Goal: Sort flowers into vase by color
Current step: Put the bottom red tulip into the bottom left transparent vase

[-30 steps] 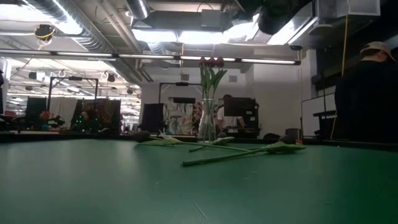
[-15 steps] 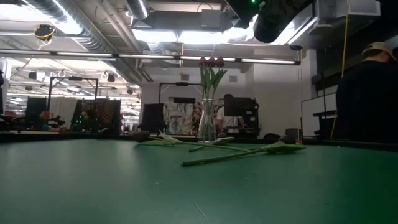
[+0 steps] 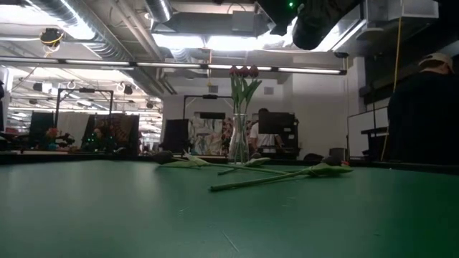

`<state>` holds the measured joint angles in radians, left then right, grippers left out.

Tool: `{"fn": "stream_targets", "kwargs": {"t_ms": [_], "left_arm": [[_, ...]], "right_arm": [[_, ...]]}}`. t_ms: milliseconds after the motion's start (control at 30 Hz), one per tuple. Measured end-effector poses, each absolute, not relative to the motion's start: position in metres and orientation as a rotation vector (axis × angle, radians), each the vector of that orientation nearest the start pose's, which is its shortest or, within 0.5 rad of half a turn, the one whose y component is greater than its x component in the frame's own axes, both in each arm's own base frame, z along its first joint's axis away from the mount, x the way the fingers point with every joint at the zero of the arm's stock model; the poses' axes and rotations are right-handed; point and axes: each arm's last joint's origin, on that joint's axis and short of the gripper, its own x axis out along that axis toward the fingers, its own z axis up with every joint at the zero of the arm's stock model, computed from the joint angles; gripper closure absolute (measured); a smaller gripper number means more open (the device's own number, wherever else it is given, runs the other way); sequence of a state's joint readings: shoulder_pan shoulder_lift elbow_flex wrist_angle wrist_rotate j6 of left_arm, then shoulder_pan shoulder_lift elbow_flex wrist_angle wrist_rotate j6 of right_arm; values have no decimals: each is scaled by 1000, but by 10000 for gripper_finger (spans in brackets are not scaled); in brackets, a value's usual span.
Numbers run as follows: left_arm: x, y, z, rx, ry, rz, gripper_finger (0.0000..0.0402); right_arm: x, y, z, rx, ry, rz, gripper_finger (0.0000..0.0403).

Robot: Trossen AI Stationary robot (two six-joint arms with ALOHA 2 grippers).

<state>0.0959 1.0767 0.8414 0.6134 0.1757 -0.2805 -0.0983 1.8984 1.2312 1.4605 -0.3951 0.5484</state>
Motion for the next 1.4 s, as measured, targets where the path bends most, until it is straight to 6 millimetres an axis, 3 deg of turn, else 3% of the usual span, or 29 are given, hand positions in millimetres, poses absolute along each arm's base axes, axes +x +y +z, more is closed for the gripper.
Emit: {"fn": "stream_targets", "kwargs": {"t_ms": [567, 933, 1400], "left_arm": [[234, 18, 359, -357, -179, -90, 314], [221, 17, 359, -402, -107, -67, 314], [221, 18, 354, -437, -58, -15, 326]], "right_arm": [[411, -30, 303, 367, -489, 468, 403], [411, -29, 302, 369, -473, 473, 403], [414, -30, 298, 386, -420, 459, 403]]}}
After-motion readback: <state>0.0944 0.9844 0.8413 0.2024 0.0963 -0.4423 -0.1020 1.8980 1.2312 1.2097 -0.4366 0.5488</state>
